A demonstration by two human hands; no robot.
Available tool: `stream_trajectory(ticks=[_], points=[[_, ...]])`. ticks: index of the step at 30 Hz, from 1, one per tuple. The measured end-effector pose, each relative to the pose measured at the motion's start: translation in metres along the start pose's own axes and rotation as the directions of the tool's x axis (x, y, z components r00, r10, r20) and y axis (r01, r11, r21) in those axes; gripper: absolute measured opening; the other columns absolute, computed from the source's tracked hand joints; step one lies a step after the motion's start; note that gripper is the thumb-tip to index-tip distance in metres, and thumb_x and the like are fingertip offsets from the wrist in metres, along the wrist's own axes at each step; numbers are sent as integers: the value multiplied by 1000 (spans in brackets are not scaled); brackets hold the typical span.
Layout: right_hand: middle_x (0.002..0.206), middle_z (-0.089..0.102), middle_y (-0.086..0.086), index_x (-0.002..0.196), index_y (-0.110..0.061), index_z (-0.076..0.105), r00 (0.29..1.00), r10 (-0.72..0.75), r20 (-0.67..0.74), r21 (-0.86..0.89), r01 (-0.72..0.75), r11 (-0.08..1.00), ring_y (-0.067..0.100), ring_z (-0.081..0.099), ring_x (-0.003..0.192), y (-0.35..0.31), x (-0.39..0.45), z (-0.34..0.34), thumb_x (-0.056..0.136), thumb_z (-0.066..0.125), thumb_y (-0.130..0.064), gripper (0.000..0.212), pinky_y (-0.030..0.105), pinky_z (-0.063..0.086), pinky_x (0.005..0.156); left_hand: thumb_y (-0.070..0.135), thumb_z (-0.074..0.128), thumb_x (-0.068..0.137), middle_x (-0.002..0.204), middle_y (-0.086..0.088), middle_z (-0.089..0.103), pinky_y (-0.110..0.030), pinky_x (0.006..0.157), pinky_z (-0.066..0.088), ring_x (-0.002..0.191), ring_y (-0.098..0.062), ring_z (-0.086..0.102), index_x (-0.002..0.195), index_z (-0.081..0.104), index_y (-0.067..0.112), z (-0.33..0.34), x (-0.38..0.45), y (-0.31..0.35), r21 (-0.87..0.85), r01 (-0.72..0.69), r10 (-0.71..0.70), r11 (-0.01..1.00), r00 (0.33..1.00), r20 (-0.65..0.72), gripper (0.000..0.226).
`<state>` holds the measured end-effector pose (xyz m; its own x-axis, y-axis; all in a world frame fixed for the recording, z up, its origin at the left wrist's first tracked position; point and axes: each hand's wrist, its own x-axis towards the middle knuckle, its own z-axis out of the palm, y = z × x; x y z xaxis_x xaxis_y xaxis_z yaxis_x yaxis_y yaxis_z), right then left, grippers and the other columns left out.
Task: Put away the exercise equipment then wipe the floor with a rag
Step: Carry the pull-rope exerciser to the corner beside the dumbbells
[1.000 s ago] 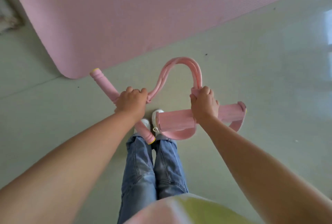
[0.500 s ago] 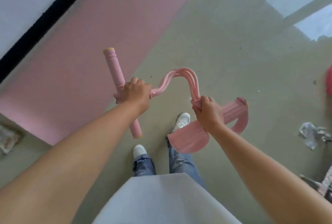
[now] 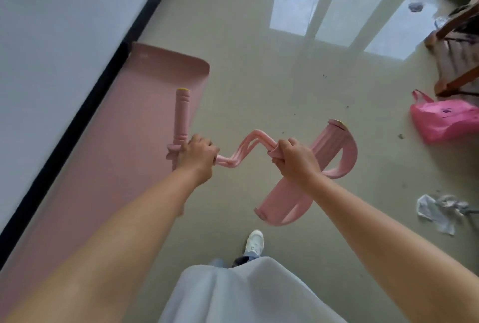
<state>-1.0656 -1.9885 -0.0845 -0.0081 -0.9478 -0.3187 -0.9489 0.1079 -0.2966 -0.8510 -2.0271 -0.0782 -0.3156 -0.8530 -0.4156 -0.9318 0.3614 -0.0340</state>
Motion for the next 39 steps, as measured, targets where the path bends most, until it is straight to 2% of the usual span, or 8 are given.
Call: stream_trajectory(ticks=[6, 9, 12, 20, 25, 30, 34, 39], points=[[114, 57, 9, 117, -7, 52, 996, -69, -55, -53, 66, 996, 28, 54, 104, 41, 93, -74, 93, 52, -25, 30, 28, 31, 73, 7, 44, 89, 123, 5, 53, -31, 98, 31, 121, -21, 40, 113, 58, 23, -63, 100, 8, -22, -42, 39, 999, 994, -104, 32], [114, 57, 8, 116, -8, 52, 988, -120, -97, -94, 111, 989, 28, 53, 106, 50, 165, -119, 93, 52, -26, 29, 31, 36, 85, 4, 44, 88, 123, 5, 55, -30, 99, 30, 120, -21, 40, 111, 61, 21, -106, 175, 2, -29, -94, 87, 995, 982, -170, 33], [113, 58, 5, 114, -11, 53, 979, -138, -148, -139, 118, 983, 26, 53, 108, 61, 243, -160, 91, 53, -28, 28, 33, 31, 97, 3, 43, 88, 126, 5, 53, -30, 101, 29, 123, -21, 39, 113, 60, 20, -153, 253, -9, 1, -147, 144, 989, 968, -207, 35], [109, 60, 4, 113, -12, 55, 983, -98, -159, -130, 77, 988, 25, 56, 107, 97, 422, -275, 91, 54, -30, 29, 31, 34, 95, 3, 44, 90, 134, 7, 49, -33, 99, 30, 129, -17, 37, 121, 55, 23, -290, 428, -51, 194, -220, 253, 956, 954, -163, 39], [103, 61, 5, 108, -10, 58, 976, -110, -186, -73, 98, 993, 25, 57, 102, 117, 524, -317, 88, 59, -28, 27, 28, 32, 92, 1, 42, 90, 132, 11, 50, -30, 98, 30, 128, -15, 39, 122, 54, 26, -346, 532, -80, 236, -214, 260, 948, 948, -183, 43], [101, 62, 4, 105, -9, 58, 978, -117, -174, -26, 114, 993, 25, 58, 98, 142, 653, -351, 88, 60, -28, 26, 28, 32, 89, 1, 43, 90, 131, 11, 52, -29, 100, 32, 127, -15, 40, 121, 56, 27, -389, 659, -104, 221, -159, 199, 962, 964, -176, 43], [98, 62, 6, 104, -8, 60, 971, -163, -174, 15, 168, 986, 27, 58, 95, 149, 775, -383, 87, 61, -26, 25, 26, 30, 78, 0, 43, 89, 131, 12, 51, -31, 99, 30, 127, -16, 39, 123, 54, 28, -436, 762, -116, 295, -160, 205, 942, 970, -129, 45], [106, 61, 6, 112, -10, 60, 964, -229, -135, 40, 237, 971, 25, 56, 103, 132, 903, -424, 86, 61, -23, 29, 31, 36, 90, 1, 42, 88, 133, 11, 49, -27, 103, 28, 129, -15, 36, 126, 52, 26, -488, 863, -137, 358, -259, 298, 897, 953, -59, 46]])
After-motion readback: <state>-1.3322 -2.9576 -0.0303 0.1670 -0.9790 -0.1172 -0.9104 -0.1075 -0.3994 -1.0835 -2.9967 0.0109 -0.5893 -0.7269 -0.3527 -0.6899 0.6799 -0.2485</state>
